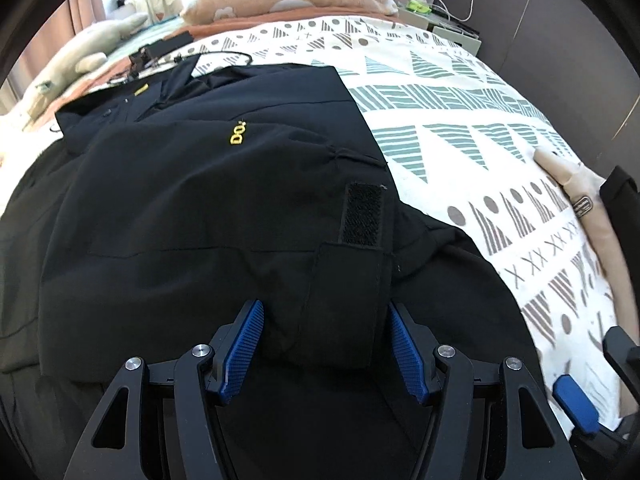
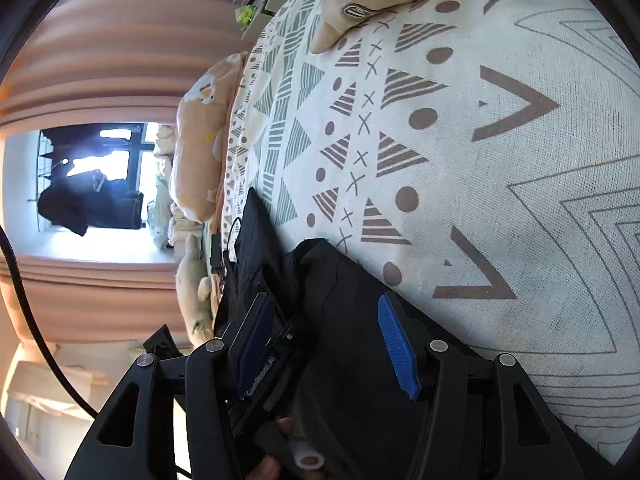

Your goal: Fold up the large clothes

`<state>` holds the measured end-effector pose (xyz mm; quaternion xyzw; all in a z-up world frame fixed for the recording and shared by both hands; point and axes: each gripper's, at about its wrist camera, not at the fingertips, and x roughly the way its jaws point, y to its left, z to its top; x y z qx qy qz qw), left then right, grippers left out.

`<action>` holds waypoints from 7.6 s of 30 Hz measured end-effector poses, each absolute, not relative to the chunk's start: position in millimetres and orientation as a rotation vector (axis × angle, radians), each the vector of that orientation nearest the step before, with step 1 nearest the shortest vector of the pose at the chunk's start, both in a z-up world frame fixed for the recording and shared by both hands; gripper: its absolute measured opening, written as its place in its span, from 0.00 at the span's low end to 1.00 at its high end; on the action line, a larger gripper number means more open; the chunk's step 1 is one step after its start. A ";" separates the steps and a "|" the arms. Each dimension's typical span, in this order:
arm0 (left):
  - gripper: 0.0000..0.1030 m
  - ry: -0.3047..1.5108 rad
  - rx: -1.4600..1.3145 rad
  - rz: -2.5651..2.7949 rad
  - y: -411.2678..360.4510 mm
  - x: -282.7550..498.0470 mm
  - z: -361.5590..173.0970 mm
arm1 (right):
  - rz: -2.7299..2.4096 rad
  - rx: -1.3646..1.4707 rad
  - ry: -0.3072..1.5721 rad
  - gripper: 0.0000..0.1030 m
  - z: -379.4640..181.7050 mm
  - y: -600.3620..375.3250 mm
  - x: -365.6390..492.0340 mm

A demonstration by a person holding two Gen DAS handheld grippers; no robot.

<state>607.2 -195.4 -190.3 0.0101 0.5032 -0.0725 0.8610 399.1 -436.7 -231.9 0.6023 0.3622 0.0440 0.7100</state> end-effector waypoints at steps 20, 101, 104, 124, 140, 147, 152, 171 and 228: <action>0.15 0.782 -0.142 -0.087 -34.7 570.7 -57.7 | 0.189 1.197 0.821 0.54 -208.9 -372.5 414.9; 0.93 0.606 -0.590 0.298 176.7 52.2 -51.3 | 0.209 0.633 0.721 0.90 -160.9 -493.7 105.3; 0.90 0.624 -0.584 0.278 179.0 50.1 -62.3 | 0.221 0.648 0.718 0.89 -165.4 -499.1 103.7; 0.53 0.808 -0.774 0.213 226.0 118.3 -170.3 | 0.278 0.767 0.788 0.66 -221.6 -497.0 164.1; 0.53 0.790 -1.060 0.053 236.1 126.2 -203.5 | 0.474 0.984 0.811 0.66 -268.8 -488.6 178.7; 0.53 0.715 -1.144 -0.032 230.2 114.8 -197.5 | 0.588 1.073 0.731 0.66 -262.3 -481.1 171.3; 0.53 0.728 -1.128 0.001 227.0 118.7 -199.1 | 0.540 1.038 0.737 0.66 -260.3 -476.1 177.9; 0.08 0.812 -0.975 0.137 216.3 166.5 -204.5 | 0.373 0.942 0.805 0.05 -270.5 -468.1 224.1; 0.02 0.358 -0.992 0.040 220.5 -31.0 46.6 | 0.633 0.836 0.395 0.04 -12.3 -489.4 54.0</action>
